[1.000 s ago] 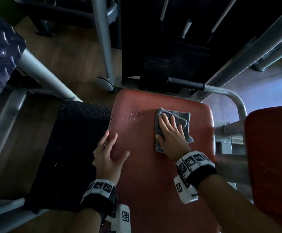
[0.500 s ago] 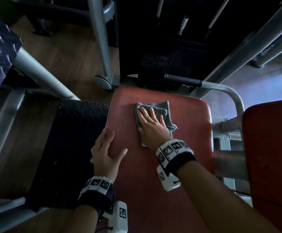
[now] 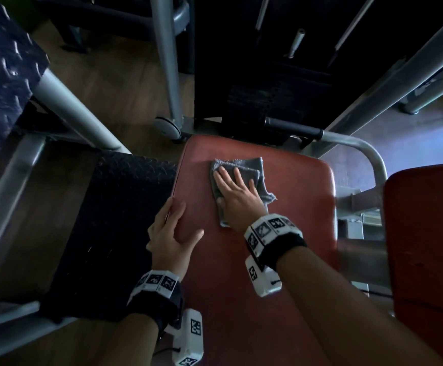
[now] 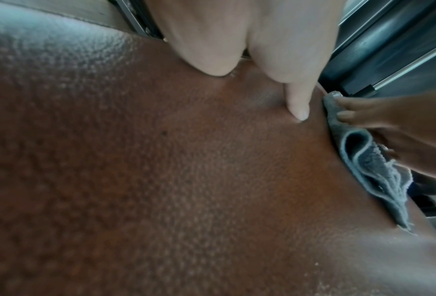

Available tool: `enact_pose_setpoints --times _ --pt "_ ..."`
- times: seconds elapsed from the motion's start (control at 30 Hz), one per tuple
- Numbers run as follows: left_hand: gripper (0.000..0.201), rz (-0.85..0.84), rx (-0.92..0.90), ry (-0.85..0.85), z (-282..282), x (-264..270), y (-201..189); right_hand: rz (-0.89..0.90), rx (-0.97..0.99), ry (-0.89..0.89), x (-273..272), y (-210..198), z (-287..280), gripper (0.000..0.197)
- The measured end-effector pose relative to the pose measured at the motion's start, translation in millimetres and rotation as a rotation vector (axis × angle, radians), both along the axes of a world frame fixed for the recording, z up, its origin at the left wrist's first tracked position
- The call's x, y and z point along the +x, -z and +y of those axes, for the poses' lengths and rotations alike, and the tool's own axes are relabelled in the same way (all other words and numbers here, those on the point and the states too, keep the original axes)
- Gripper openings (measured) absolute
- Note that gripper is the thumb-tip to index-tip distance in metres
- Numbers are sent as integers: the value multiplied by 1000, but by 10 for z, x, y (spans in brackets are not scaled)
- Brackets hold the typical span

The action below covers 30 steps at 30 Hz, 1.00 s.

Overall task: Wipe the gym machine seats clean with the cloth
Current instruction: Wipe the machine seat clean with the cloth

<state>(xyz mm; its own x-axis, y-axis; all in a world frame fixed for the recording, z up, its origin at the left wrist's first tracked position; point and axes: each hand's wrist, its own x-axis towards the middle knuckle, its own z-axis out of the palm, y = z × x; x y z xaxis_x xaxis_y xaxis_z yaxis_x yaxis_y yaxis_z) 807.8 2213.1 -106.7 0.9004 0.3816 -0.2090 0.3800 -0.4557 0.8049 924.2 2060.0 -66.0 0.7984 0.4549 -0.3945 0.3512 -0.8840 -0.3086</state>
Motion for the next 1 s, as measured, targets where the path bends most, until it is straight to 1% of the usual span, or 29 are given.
enact_pose_setpoints --times 0.1,0.23,0.33,0.4,0.47,0.53,0.63,0.7,0.87,0.93,1.0 --pt "69 13 -8 -5 4 -15 -10 -22 23 -24 -36 -10 -30 65" --pt "71 -31 -22 14 21 -16 -29 -122 0 -198 -325 53 -226 67" --pt "70 -20 -61 13 32 -26 -34 -142 -21 -266 -431 85 -251 66" --pt "70 -65 -128 -18 53 -56 -32 -124 -29 -315 -388 71 -222 64" --pt "70 -123 -234 -64 59 -79 -27 -99 -42 -385 -311 60 -185 64" --pt "72 -134 -319 -113 61 -82 -23 -77 -49 -469 -221 44 -100 64" --pt "71 -123 -314 -127 61 -64 -14 -43 -34 -566 -29 52 81 61" --pt "70 -117 -298 -126 65 -57 8 -60 -45 -611 132 87 191 60" --pt "67 -100 -233 -120 50 -55 13 -109 -78 -622 494 153 332 59" --pt "66 -116 -221 -106 50 -55 5 -137 -82 -584 668 175 395 58" --pt "65 -113 -219 -101 49 -54 0 -155 -75 -502 885 197 468 58"
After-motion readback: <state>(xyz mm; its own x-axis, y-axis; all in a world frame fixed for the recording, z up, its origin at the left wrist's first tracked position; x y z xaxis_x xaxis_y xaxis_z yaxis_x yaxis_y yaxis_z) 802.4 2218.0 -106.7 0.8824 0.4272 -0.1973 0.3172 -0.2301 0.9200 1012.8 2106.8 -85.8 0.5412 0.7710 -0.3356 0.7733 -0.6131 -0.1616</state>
